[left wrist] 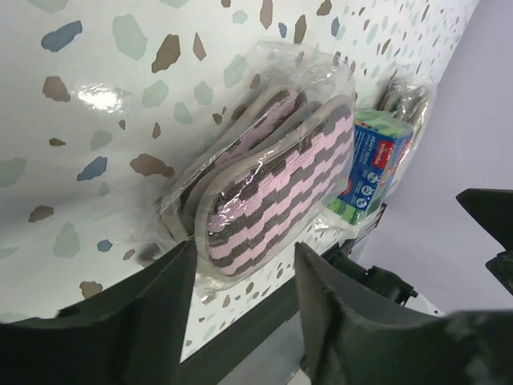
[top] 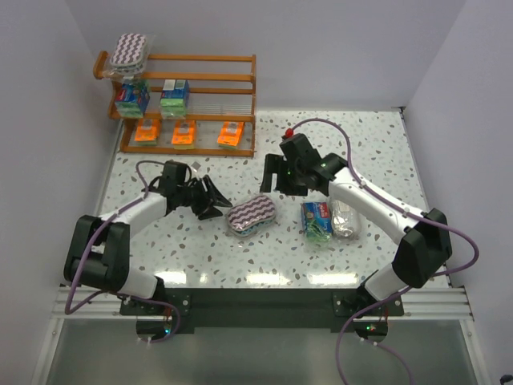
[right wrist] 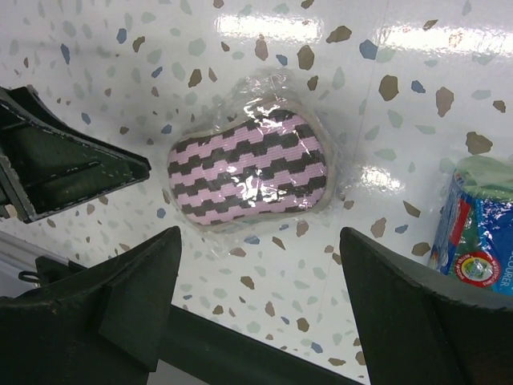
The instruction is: Place and organize the cleaning sponges onto the shelf
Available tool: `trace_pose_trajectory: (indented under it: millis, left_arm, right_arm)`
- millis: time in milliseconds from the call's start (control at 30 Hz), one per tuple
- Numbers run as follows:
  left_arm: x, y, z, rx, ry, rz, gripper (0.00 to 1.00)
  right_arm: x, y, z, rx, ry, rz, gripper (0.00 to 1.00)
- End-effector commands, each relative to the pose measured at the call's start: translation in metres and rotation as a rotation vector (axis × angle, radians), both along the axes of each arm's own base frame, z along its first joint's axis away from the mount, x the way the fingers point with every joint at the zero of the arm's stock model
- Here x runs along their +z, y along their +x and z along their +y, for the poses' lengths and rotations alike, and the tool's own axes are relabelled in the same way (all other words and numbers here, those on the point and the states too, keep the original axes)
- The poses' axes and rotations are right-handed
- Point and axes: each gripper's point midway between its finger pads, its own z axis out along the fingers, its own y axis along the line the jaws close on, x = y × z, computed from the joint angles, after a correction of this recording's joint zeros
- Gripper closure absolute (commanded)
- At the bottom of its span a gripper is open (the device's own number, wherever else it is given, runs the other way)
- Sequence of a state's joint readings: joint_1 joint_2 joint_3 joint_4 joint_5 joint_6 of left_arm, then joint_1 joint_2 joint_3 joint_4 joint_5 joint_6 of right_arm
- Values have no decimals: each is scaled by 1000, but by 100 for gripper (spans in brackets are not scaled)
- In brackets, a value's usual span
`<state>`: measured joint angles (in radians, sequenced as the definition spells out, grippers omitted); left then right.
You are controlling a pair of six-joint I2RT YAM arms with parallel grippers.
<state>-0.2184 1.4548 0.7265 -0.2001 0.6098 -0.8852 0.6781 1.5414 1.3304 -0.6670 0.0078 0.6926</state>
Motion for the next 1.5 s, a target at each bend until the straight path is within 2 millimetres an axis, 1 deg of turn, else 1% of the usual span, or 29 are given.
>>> trace_pose_trajectory:
  millis: [0,33,133,167,233,333,400,467,500,533,567,633,700,733,767,833,867,900,967,1067,1167,1200,1267,1300,1333,1400,1433,1467]
  left_arm:
    - [9,-7,2,-3,19,18,40]
    - [11,-9,1,2,14,26,36]
    - [20,-13,1,9,9,23,31]
    - [23,-14,-1,9,8,15,30]
    - [21,-16,-3,7,14,24,30]
    - [7,-19,-12,-21,21,62,29]
    - [1,-22,-21,-48,24,73,29]
    - [-11,-23,-29,-68,35,90,29]
    - [-15,-23,-31,-73,37,97,30]
    - [-23,-21,-32,-72,48,107,30]
    - [-25,-18,-33,-72,52,104,30]
    - [-37,-13,-31,-72,86,107,33]
    - [-43,-10,-32,-79,91,105,42]
    - [-50,-11,-31,-79,94,120,46]
    - [-51,-11,-32,-79,88,123,56]
    - [-53,-12,-33,-81,81,127,69]
    - [-52,-11,-34,-78,75,124,83]
    - [-50,-11,-35,-80,70,118,89]
    - [-42,-9,-35,-72,61,101,100]
    - [-24,-6,-38,-70,30,76,100]
    - [8,0,-43,-62,-22,25,100]
    - [26,6,-43,-54,-43,-7,100]
    - [49,15,-41,-28,-72,-42,100]
    - [65,18,-38,-14,-85,-70,100]
    - [86,32,-31,12,-103,-113,100]
    - [113,42,-23,41,-125,-156,100]
    - [136,56,-13,68,-148,-203,100]
    - [149,63,-8,86,-162,-221,100]
  right_arm:
    - [22,-2,-4,-8,37,-34,17]
    - [22,-2,-4,-8,38,-35,17]
    - [20,-3,-2,-3,46,-25,17]
    - [19,-4,-2,2,46,-19,17]
    - [18,-4,-1,0,50,-16,17]
    - [17,-4,0,2,54,-11,17]
    - [15,-4,-1,0,52,-8,18]
    - [15,-4,-2,-3,51,-9,17]
    - [15,-5,-3,-3,52,-8,17]
    - [15,-5,-3,-5,50,-10,18]
    - [17,-5,-5,-12,54,-14,17]
    - [15,-6,-6,-16,54,-11,18]
    - [16,-6,-8,-21,57,-14,18]
    - [17,-6,-9,-25,57,-16,18]
    - [17,-6,-9,-24,58,-17,18]
    - [19,-6,-12,-31,56,-21,18]
    - [20,-6,-12,-33,58,-25,18]
    - [22,-7,-13,-33,60,-27,18]
    - [24,-6,-15,-40,63,-31,18]
    - [28,-6,-16,-44,68,-35,18]
    - [34,-4,-20,-50,67,-46,18]
    - [37,-3,-22,-55,71,-51,18]
    - [43,-1,-27,-65,75,-63,18]
    - [47,0,-28,-70,79,-72,18]
    - [49,2,-33,-80,75,-75,18]
    - [53,4,-37,-87,78,-86,18]
    - [55,6,-42,-99,76,-88,18]
    - [58,8,-45,-105,80,-96,18]
